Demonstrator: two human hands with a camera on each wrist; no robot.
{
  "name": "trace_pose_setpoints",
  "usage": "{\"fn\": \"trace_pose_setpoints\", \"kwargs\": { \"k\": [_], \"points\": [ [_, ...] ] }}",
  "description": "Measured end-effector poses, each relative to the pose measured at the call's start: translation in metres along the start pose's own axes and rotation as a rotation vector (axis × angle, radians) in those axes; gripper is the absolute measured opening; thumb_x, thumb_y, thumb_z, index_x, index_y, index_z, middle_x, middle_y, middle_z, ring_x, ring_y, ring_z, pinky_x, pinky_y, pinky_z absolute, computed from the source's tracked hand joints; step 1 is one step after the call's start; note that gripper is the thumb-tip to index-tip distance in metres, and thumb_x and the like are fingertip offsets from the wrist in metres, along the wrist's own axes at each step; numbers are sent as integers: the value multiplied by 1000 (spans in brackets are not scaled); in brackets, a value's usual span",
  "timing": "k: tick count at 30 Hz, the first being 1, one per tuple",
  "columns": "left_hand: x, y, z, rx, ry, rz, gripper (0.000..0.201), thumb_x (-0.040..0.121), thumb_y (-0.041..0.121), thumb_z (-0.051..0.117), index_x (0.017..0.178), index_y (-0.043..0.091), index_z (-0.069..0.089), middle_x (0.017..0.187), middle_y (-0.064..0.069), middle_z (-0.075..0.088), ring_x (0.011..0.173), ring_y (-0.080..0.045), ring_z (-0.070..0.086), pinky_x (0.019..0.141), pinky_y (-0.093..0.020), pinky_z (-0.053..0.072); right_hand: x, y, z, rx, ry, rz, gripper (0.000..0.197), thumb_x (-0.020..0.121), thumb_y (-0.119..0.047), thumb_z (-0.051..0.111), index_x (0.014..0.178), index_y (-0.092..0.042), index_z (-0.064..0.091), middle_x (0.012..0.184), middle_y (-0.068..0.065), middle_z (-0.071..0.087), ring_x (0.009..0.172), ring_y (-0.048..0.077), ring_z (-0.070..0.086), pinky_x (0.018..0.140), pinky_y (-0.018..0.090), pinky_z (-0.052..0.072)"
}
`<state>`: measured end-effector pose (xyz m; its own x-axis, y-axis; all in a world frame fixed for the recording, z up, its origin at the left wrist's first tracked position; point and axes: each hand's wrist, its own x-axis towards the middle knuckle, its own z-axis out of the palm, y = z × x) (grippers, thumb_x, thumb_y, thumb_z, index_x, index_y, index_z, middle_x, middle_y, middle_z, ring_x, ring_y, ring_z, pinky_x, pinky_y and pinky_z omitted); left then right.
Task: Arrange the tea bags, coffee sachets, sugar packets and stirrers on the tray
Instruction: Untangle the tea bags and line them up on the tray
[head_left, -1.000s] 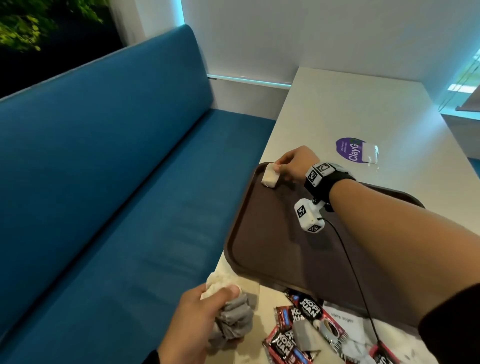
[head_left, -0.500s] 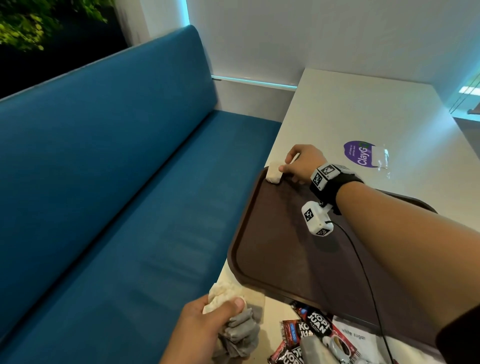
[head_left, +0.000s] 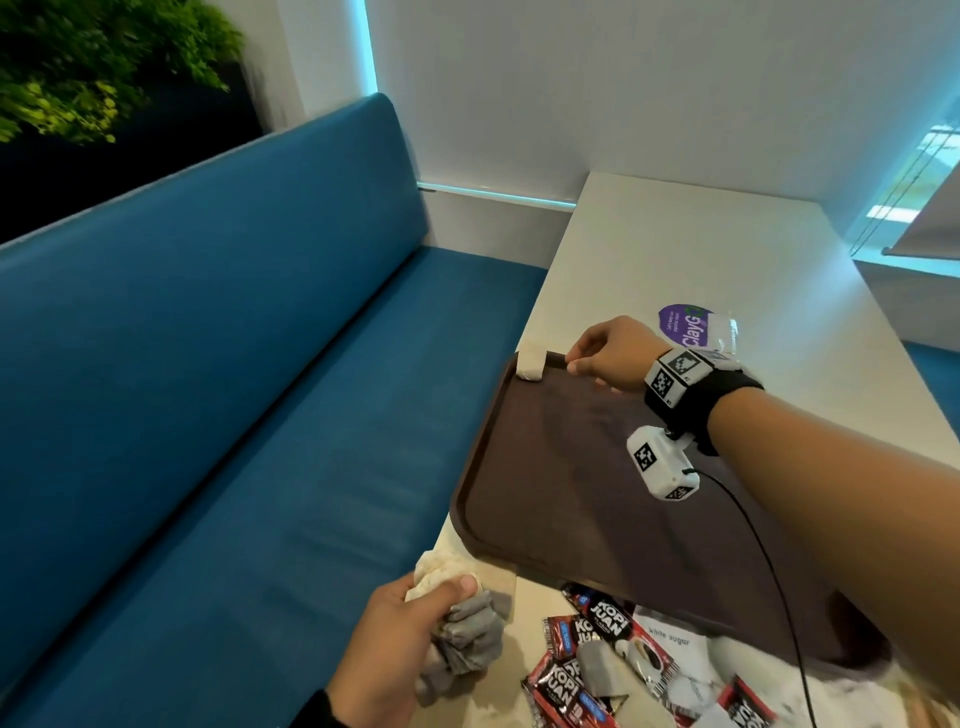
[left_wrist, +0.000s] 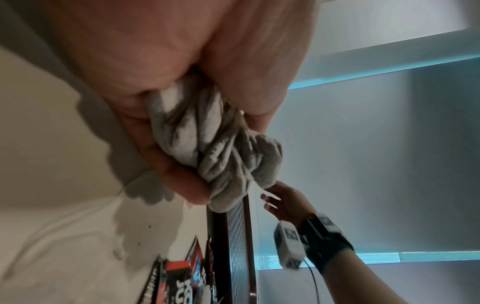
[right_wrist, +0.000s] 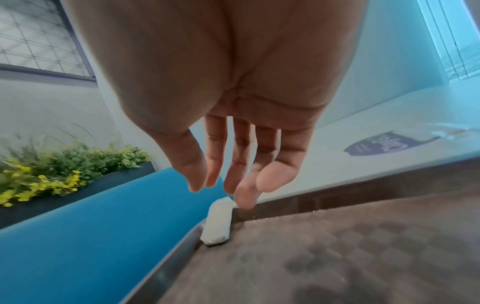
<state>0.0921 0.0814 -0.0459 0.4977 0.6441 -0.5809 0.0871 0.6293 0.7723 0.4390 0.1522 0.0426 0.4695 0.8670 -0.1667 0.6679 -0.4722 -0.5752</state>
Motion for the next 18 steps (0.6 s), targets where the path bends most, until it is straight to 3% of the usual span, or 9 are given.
{"fn": "trace_pose_setpoints", "kwargs": {
  "k": [2,4,7,9,11,13,15,18],
  "points": [
    [-2,1,1,-158,-108,-11,23,85,12,74,86,0,55,81,-17,32,63,-24,43,55,-32,35,-31,-8,-14,-8,-15,-36,1,89,-22,75,88,-22,74,88,-1,73,76,16,66,70,25,51],
    [-8,3,0,-189,-175,30,30,84,16,76,75,6,49,79,-14,27,64,-23,38,58,-35,20,-69,-19,-22,15,-36,-68,2,91,-23,74,90,-21,74,85,-1,72,76,15,66,65,23,48],
    [-32,13,2,-212,-265,122,41,93,15,66,68,12,34,71,-11,19,65,-23,26,56,-33,22,-132,-36,-22,83,-77,-127,5,91,-24,73,95,-20,76,85,1,76,72,12,69,62,19,48],
    [-50,17,4,-201,-304,155,39,98,13,57,66,12,35,68,-11,15,65,-24,23,56,-32,23,-177,-47,-16,152,-144,-169,3,91,-22,74,94,-21,75,84,-4,76,70,8,69,61,16,49],
    [-67,16,5,-187,-325,174,31,97,15,62,72,4,49,69,-13,20,62,-21,35,56,-32,23,-221,-57,-5,249,-202,-194,2,91,-20,75,94,-20,75,81,-6,75,67,5,69,59,15,50],
    [-82,14,8,-175,-332,168,24,90,19,70,86,-2,60,73,-15,35,62,-23,47,57,-31,27,-260,-64,10,347,-224,-191,8,90,-25,77,95,-19,75,82,-3,76,68,8,70,61,20,55],
    [-94,11,11,-148,-313,160,29,83,22,74,98,-1,65,78,-22,57,63,-25,54,60,-30,34,-290,-68,28,431,-230,-171,17,87,-32,79,96,-18,73,83,2,76,68,16,72,64,30,60],
    [-108,5,18,-154,-286,153,41,83,17,78,113,-9,65,89,-28,65,64,-28,62,62,-29,43,-319,-68,57,603,-195,-107,28,82,-32,84,98,-13,70,75,6,71,59,23,68,60,41,59]
  ]
}}
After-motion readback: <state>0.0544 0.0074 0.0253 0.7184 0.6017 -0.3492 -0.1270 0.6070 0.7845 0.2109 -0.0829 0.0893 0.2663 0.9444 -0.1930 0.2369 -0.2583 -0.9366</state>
